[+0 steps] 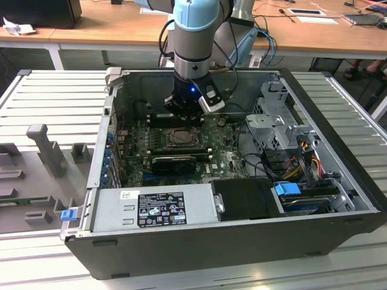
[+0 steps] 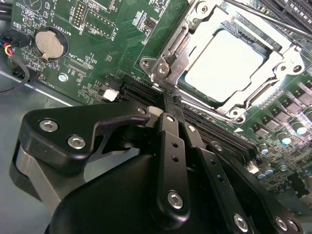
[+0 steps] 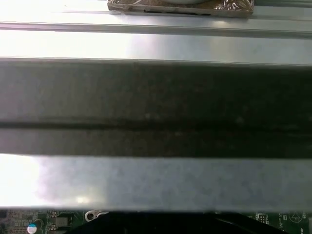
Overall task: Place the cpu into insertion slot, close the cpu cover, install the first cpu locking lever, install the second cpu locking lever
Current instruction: 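Install the first cpu locking lever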
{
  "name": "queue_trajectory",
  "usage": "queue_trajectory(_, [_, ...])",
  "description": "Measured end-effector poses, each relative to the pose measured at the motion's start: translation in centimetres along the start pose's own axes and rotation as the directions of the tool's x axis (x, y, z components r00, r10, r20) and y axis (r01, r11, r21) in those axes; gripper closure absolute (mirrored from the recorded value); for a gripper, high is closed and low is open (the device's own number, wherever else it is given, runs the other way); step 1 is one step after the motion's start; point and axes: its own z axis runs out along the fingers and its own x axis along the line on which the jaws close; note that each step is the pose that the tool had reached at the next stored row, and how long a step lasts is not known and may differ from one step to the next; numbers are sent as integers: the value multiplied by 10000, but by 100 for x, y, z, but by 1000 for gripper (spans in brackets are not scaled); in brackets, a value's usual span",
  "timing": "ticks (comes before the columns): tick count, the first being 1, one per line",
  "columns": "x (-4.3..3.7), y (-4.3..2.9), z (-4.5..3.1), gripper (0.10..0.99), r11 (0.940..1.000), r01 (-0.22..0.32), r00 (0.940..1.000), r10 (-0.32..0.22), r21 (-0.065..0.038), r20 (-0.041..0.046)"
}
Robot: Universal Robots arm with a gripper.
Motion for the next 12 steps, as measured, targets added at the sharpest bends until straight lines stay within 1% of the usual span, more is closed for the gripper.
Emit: queue_trajectory(12, [1, -55, -2, 980, 10000, -1, 10000, 1, 0, 0])
